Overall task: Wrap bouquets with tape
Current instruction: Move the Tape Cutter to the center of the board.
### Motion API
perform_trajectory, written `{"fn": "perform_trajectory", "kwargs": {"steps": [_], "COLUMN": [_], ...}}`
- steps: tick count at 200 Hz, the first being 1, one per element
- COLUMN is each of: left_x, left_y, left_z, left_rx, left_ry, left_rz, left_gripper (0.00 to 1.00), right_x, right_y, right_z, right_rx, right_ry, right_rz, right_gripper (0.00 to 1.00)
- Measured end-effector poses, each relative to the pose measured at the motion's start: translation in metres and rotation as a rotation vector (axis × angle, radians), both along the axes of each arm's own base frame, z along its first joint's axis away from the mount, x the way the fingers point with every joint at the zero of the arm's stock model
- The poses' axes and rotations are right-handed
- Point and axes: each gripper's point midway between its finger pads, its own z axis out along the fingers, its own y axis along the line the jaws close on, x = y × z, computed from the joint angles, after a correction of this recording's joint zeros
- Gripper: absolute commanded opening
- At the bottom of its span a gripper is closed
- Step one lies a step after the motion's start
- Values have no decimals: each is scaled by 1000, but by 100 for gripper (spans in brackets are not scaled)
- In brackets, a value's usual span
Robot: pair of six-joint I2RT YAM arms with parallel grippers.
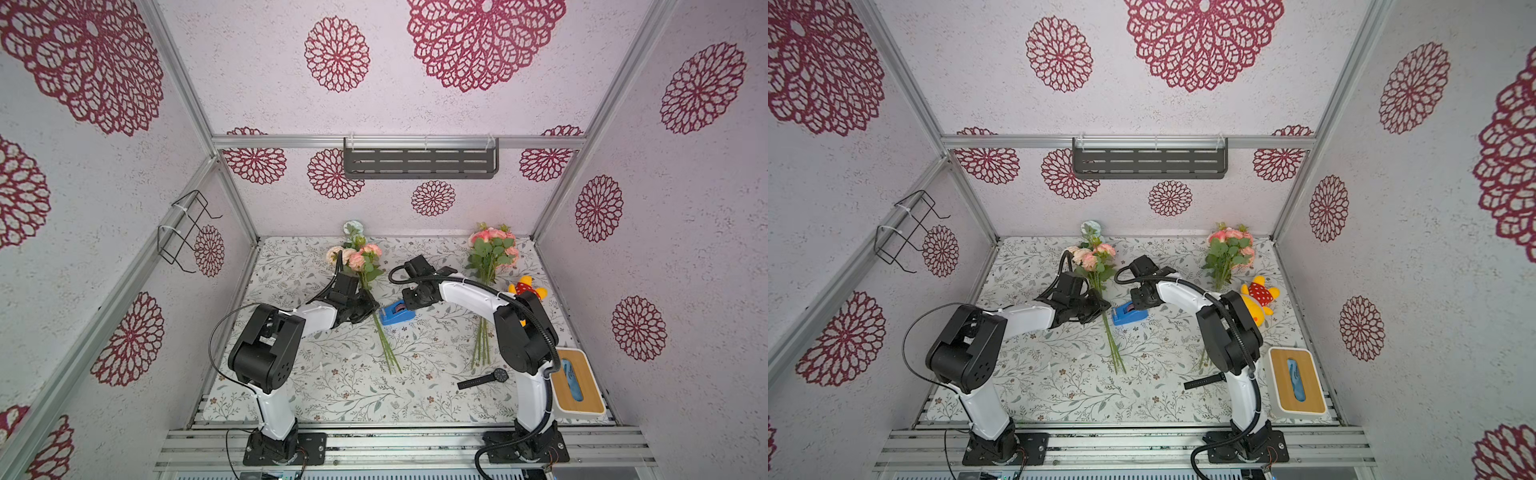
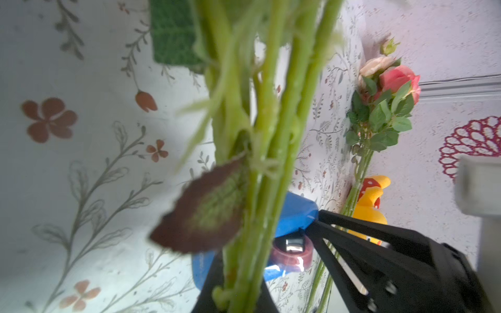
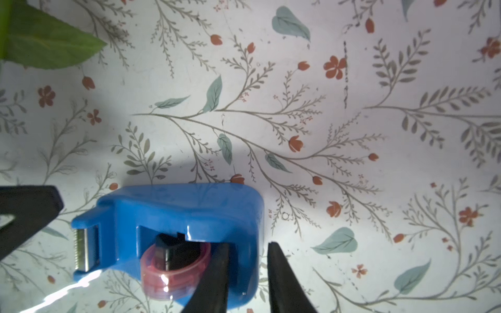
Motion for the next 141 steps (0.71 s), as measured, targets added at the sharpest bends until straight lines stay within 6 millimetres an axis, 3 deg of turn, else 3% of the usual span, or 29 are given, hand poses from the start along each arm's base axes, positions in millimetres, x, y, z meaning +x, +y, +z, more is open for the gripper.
{"fn": "perform_trajectory", "kwargs": {"steps": [39,141], "left_x": [1,11], "left_y": [8,17], "left_z": [-19,-1], "left_rx": [48,50], "left_ry": [19,-38], "left_rz": [-25,-23], "left_gripper": [0,0], "right_x": [-1,-1], "right_y": [5,6], "right_z": [2,2], "right_rx": [4,-1], "right_ry": [-9,-13], "right_rz": [14,39], "right_gripper": [32,26]}}
